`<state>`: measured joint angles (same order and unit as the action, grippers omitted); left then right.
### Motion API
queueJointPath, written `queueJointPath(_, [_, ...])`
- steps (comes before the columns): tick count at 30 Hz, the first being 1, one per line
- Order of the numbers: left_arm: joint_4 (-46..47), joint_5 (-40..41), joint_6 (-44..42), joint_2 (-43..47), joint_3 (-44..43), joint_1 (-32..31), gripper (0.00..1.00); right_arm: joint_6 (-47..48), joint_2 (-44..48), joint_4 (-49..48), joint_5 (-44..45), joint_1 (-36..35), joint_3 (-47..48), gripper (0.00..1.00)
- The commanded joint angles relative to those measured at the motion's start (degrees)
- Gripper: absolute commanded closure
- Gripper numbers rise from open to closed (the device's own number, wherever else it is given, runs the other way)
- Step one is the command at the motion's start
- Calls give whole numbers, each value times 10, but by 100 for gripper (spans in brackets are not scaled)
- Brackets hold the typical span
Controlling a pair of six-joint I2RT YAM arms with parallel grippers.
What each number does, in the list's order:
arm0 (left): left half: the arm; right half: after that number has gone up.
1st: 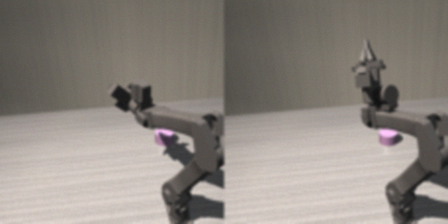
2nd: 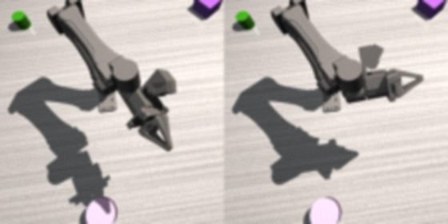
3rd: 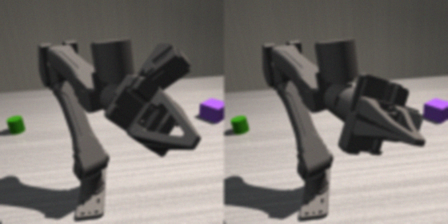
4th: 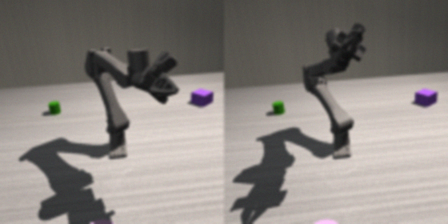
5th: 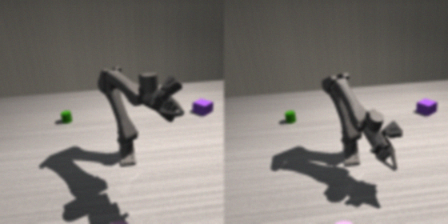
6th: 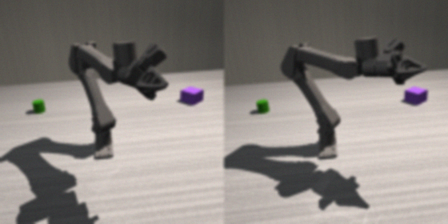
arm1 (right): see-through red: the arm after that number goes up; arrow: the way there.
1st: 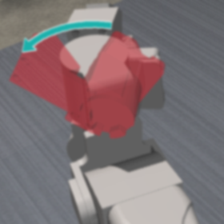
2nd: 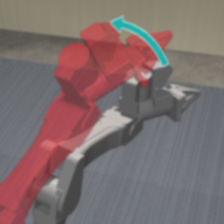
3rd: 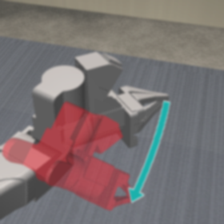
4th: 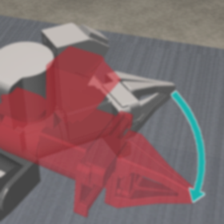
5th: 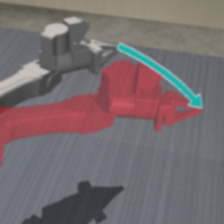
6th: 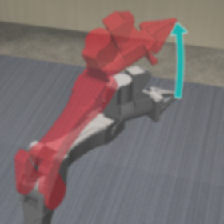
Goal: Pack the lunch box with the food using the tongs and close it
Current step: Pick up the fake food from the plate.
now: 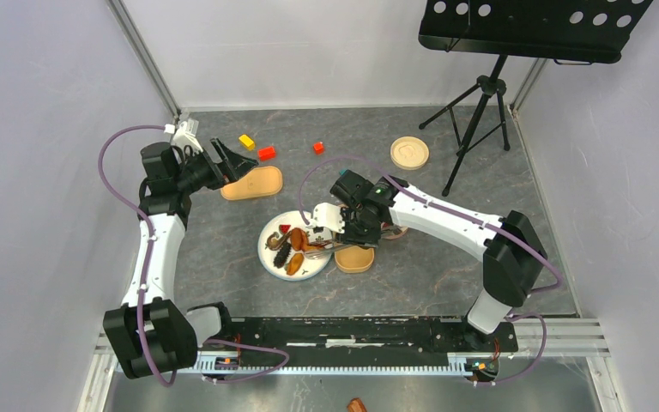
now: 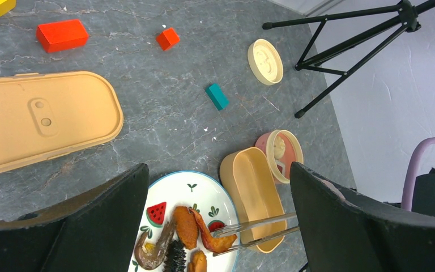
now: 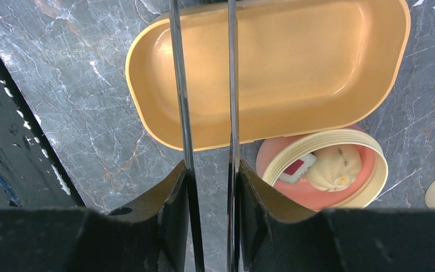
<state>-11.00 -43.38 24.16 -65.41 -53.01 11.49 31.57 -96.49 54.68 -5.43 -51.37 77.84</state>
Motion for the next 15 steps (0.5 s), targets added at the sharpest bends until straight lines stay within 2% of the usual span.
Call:
queueJointPath(1, [5,1,-6,4,-8,-1,1,-12,17,0,0,-2,19,79])
queueJointPath(3, [5,0,-7,4,-9,-1,1,-12,29,0,-1,-1,21,82])
queueJointPath(8, [4,-5,-10,0,-9,-2,1,-16,82,-16,-22,14,9,99])
queueJointPath(15, [5,-13,-14,-6,-8,-1,1,-34,178,-56,-31,58,-58,100])
